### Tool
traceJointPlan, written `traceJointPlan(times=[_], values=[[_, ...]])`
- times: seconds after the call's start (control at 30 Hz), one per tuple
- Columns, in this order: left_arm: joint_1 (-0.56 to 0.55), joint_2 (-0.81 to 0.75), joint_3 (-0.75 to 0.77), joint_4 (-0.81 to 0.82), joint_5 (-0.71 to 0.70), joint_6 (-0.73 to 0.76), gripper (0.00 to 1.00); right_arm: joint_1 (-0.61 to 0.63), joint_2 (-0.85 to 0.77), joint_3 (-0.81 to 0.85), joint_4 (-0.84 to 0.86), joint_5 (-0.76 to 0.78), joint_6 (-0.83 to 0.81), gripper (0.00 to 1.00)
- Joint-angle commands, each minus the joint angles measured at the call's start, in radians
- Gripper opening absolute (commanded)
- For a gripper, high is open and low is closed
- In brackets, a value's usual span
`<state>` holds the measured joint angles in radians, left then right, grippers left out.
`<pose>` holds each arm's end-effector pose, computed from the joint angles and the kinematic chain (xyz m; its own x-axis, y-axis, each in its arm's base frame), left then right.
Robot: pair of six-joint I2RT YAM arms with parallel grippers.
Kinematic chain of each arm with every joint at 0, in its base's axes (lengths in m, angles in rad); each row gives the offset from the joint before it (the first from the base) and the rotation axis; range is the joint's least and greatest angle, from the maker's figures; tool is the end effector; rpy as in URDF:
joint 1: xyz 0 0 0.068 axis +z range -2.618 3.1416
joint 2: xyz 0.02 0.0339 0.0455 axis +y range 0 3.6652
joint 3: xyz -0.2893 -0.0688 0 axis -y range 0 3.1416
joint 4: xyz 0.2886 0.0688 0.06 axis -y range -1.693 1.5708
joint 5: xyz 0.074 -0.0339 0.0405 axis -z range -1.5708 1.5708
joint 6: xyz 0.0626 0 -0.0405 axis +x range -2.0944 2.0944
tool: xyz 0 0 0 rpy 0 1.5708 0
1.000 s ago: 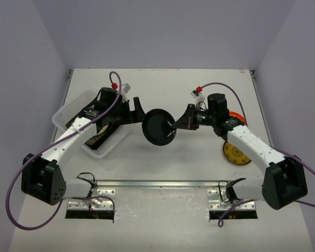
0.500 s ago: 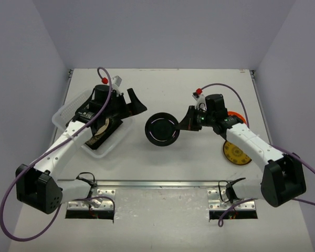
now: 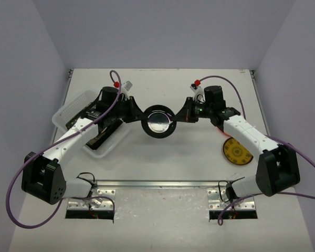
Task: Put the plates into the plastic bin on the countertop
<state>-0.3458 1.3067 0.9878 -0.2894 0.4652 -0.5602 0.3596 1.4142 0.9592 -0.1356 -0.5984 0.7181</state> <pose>0.3141 -0.1430 0.2850 -0.8005 -0.2164 -0.5590 0.2643 0.7095 -0.6532 0.3292 0.1614 0.2563 -0.8720 0.2530 -0.4191 -0.2058 0.5873 0.7827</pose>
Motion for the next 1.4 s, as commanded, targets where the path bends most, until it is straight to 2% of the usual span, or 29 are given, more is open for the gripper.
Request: traceJointPlan(times=[0.0,0.03,0.07,0.1,0.13,0.2,0.27,0.37,0.4,0.47,0.57,0.6,0.67,0.73,0.77,0.8,0.83,0.93,1.03,1.1,1.17,1.23,1.37], values=[[-0.004,-0.023,0.040,0.014,-0.093,-0.015,0.00,0.014,-0.020,0.016,0.099,-0.050,0.024,0.50],[0.007,-0.035,0.044,-0.013,-0.160,-0.033,0.00,0.010,-0.032,0.005,0.085,-0.018,0.018,0.77],[0.024,-0.046,0.047,-0.040,-0.223,-0.053,0.00,0.005,-0.046,-0.007,0.070,0.017,0.009,0.95],[0.056,-0.060,0.040,-0.052,-0.257,-0.072,0.00,-0.001,-0.049,-0.020,0.067,0.047,0.002,0.99],[0.149,-0.076,0.024,-0.051,-0.265,-0.096,0.00,-0.009,-0.074,-0.038,0.056,0.069,-0.005,0.99],[0.377,-0.171,-0.070,0.021,-0.183,-0.171,0.00,-0.042,-0.134,-0.100,0.040,0.107,-0.015,0.99],[0.548,-0.225,-0.142,0.019,-0.177,-0.239,0.00,-0.089,-0.184,-0.170,0.017,0.143,-0.022,0.99],[0.738,-0.275,-0.194,0.011,-0.178,-0.276,0.00,-0.130,-0.258,-0.241,-0.024,0.188,-0.022,0.99],[0.814,-0.282,-0.213,0.012,-0.171,-0.286,0.00,-0.141,-0.302,-0.278,-0.060,0.261,-0.015,0.99],[0.861,-0.245,-0.226,0.004,-0.150,-0.280,0.00,-0.150,-0.354,-0.322,-0.075,0.344,-0.012,0.99],[0.870,-0.209,-0.249,0.016,-0.138,-0.273,0.00,-0.164,-0.396,-0.349,-0.083,0.373,-0.026,0.99],[0.870,-0.202,-0.258,0.030,-0.139,-0.272,0.05,-0.166,-0.400,-0.345,-0.092,0.374,-0.036,0.99],[0.870,-0.188,-0.270,0.045,-0.140,-0.266,0.21,-0.166,-0.394,-0.324,-0.118,0.371,-0.060,0.99],[0.871,-0.176,-0.264,0.033,-0.141,-0.252,0.48,-0.168,-0.388,-0.302,-0.146,0.366,-0.071,0.99],[0.872,-0.176,-0.267,0.030,-0.146,-0.247,0.58,-0.166,-0.387,-0.295,-0.148,0.359,-0.077,0.99],[0.871,-0.180,-0.264,0.022,-0.159,-0.242,0.76,-0.169,-0.386,-0.285,-0.151,0.359,-0.081,0.99],[0.872,-0.185,-0.259,0.007,-0.170,-0.241,0.86,-0.169,-0.385,-0.283,-0.155,0.359,-0.084,0.99],[0.870,-0.233,-0.240,-0.038,-0.187,-0.209,1.00,-0.177,-0.374,-0.249,-0.180,0.384,-0.100,0.99],[0.862,-0.284,-0.207,-0.084,-0.188,-0.140,1.00,-0.193,-0.332,-0.205,-0.232,0.448,-0.122,0.99],[0.842,-0.330,-0.190,-0.123,-0.174,-0.063,1.00,-0.204,-0.275,-0.153,-0.311,0.610,-0.138,0.99],[0.803,-0.362,-0.194,-0.125,-0.100,-0.004,1.00,-0.227,-0.209,-0.103,-0.367,0.753,-0.139,0.99],[0.735,-0.383,-0.196,-0.123,-0.032,0.054,1.00,-0.288,-0.147,-0.071,-0.404,0.869,-0.125,0.99],[0.523,-0.415,-0.204,-0.126,-0.039,0.126,1.00,-0.470,-0.071,-0.069,-0.387,0.882,-0.058,0.99]])
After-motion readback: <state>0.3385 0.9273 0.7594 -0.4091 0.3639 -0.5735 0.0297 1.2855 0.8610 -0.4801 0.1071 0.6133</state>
